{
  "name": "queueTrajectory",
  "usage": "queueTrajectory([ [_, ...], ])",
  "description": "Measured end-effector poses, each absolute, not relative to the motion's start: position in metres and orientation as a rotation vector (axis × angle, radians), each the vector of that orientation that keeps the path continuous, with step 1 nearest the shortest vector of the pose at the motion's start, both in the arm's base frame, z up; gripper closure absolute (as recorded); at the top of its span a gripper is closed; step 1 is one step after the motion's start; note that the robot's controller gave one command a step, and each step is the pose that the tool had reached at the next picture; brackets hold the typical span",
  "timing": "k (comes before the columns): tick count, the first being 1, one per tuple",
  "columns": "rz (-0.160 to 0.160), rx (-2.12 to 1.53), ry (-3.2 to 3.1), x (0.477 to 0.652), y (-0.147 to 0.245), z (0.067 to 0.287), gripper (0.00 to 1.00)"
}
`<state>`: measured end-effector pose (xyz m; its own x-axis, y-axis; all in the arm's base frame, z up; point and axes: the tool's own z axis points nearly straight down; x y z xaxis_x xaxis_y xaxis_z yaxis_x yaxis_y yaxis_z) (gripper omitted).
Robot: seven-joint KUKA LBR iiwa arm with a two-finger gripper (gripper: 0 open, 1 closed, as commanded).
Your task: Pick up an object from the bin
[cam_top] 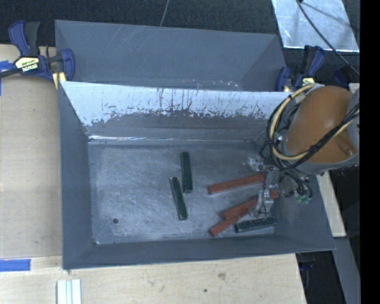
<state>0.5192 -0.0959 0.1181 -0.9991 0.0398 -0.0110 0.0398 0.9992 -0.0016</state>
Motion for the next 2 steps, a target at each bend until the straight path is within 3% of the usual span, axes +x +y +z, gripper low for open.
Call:
queueTrajectory([
  [1, 0.0, 0.066, 3.141, 0.5186, -0.0975, 0.0783, 0.0],
  [2, -0.001, 0.067, 3.142, 0.5215, -0.0973, 0.0789, 0.0],
])
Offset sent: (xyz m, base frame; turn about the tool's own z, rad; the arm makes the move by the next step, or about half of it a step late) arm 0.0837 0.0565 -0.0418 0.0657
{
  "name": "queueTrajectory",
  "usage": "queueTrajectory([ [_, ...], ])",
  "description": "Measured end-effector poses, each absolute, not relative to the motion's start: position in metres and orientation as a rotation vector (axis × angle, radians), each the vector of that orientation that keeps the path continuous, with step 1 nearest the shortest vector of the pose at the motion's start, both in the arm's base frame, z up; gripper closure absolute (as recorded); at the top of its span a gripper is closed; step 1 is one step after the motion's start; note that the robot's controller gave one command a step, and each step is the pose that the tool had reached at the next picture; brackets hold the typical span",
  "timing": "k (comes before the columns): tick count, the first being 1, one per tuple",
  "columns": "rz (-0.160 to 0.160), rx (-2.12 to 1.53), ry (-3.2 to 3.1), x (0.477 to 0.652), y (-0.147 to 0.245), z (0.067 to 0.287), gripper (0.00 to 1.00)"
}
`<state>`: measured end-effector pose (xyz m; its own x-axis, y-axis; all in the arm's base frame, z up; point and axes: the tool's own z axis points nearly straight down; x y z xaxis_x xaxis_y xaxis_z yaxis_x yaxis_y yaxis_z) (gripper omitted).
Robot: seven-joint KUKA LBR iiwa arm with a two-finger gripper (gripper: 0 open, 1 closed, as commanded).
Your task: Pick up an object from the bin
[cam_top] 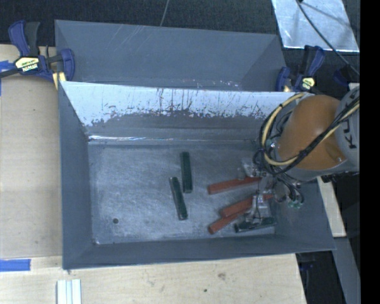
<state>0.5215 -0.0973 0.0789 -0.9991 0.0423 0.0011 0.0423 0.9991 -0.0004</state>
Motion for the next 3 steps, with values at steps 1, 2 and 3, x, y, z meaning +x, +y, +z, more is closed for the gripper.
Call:
queueTrajectory([
  [1, -0.001, 0.315, -3.128, 0.557, -0.081, 0.087, 1.0],
  [2, -0.001, 0.463, -3.109, 0.545, -0.086, 0.089, 1.0],
  [3, 0.001, 0.479, -3.108, 0.56, -0.081, 0.207, 1.0],
])
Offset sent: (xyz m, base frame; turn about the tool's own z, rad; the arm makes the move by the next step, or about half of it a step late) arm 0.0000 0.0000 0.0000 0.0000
